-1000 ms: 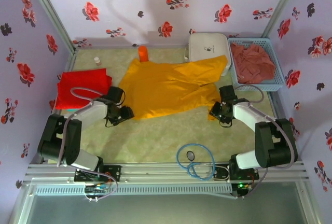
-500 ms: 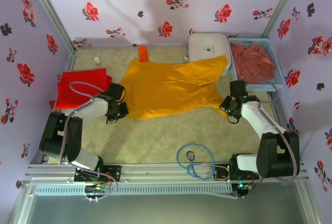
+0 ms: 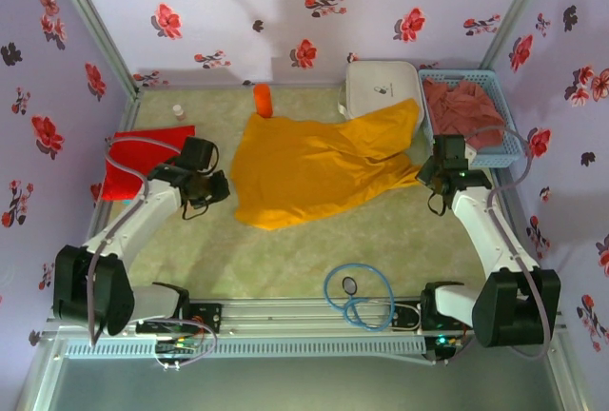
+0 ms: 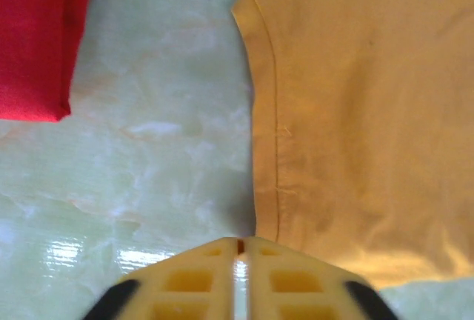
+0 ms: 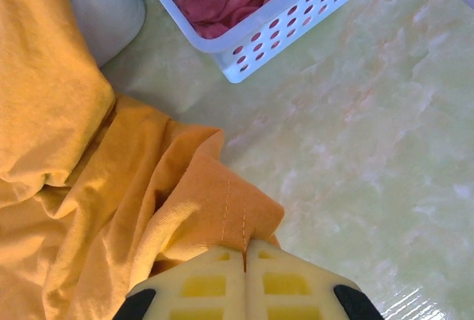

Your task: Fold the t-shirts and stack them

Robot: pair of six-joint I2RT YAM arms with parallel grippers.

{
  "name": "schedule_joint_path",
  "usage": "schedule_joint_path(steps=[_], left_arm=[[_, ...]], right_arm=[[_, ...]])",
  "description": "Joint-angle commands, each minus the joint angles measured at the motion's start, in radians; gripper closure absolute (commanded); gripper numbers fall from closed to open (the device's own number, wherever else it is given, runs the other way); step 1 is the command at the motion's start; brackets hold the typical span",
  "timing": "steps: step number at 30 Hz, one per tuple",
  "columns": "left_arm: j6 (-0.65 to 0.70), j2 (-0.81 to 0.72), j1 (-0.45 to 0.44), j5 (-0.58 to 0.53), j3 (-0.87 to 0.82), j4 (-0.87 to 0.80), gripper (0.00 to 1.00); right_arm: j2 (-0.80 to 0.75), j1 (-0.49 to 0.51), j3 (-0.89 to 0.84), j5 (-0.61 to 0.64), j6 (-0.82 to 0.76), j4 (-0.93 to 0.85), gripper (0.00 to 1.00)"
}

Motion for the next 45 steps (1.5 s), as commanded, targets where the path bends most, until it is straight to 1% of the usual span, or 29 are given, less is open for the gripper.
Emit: schedule_joint_path(steps=[1, 2, 4, 7, 10, 13, 15, 17, 18, 20, 22, 23, 25, 27, 29, 33, 38, 42, 44, 45], left_arm=[[-0.028, -0.003, -0.012, 0.106, -0.071, -0.003, 0.66], [-0.046, -0.001, -0.022, 0.120, -0.098, 0.035, 0.61], [-0.083, 0.020, -0.043, 0.149, -0.155, 0.115, 0.56], [-0.117, 0.068, -0.078, 0.149, -0.188, 0.188, 0.50], [-0.135, 0.121, -0.096, 0.150, -0.187, 0.232, 0.48], [-0.140, 0.173, -0.107, 0.150, -0.173, 0.275, 0.48], [-0.138, 0.209, -0.108, 0.145, -0.166, 0.297, 0.51], [-0.123, 0.245, -0.108, 0.126, -0.145, 0.292, 0.55], [-0.108, 0.260, -0.108, 0.108, -0.125, 0.274, 0.61], [-0.071, 0.271, -0.107, 0.079, -0.083, 0.221, 0.80], [-0.034, 0.266, -0.106, 0.062, -0.027, 0.144, 0.95], [-0.021, 0.263, -0.103, 0.064, -0.002, 0.111, 0.99], [0.002, 0.257, -0.096, 0.082, 0.061, 0.034, 1.00], [0.017, 0.262, -0.083, 0.138, 0.125, -0.015, 1.00], [0.036, 0.284, -0.074, 0.194, 0.206, -0.058, 1.00], [0.065, 0.361, -0.050, 0.236, 0.369, -0.106, 1.00], [0.098, 0.557, -0.021, 0.272, 0.622, -0.160, 1.00], [0.144, 0.766, -0.007, 0.277, 0.908, -0.287, 1.00], [0.149, 0.856, -0.001, 0.275, 1.037, -0.318, 1.00], [0.144, 0.902, 0.006, 0.275, 1.102, -0.335, 0.98]], right_arm=[[0.016, -0.008, -0.027, -0.018, -0.013, 0.017, 1.00], [0.016, -0.007, -0.035, -0.024, -0.011, 0.024, 1.00], [0.019, -0.008, -0.044, -0.037, -0.008, 0.035, 1.00], [0.033, -0.008, -0.032, -0.051, -0.009, 0.027, 1.00], [0.037, -0.009, -0.025, -0.052, -0.015, 0.024, 1.00], [0.035, -0.008, -0.020, -0.049, -0.018, 0.021, 1.00], [0.036, -0.008, -0.023, -0.047, -0.017, 0.023, 1.00], [0.038, -0.008, -0.022, -0.048, -0.017, 0.024, 1.00], [0.041, -0.008, -0.022, -0.047, -0.017, 0.024, 1.00], [0.043, -0.008, -0.020, -0.047, -0.018, 0.023, 1.00], [0.044, -0.008, -0.013, -0.046, -0.024, 0.018, 1.00], [0.044, -0.008, -0.010, -0.045, -0.030, 0.017, 1.00], [0.055, -0.008, -0.004, -0.042, -0.043, 0.018, 1.00], [0.072, -0.008, 0.008, -0.042, -0.052, 0.014, 1.00], [0.099, -0.008, 0.025, -0.049, -0.061, 0.008, 1.00], [0.148, -0.008, 0.061, -0.045, -0.081, -0.006, 1.00], [0.190, -0.008, 0.108, -0.036, -0.084, -0.016, 1.00], [0.212, -0.008, 0.134, -0.037, -0.083, -0.018, 1.00], [0.223, -0.008, 0.145, -0.038, -0.083, -0.023, 1.00], [0.228, -0.008, 0.147, -0.041, -0.083, -0.024, 1.00]])
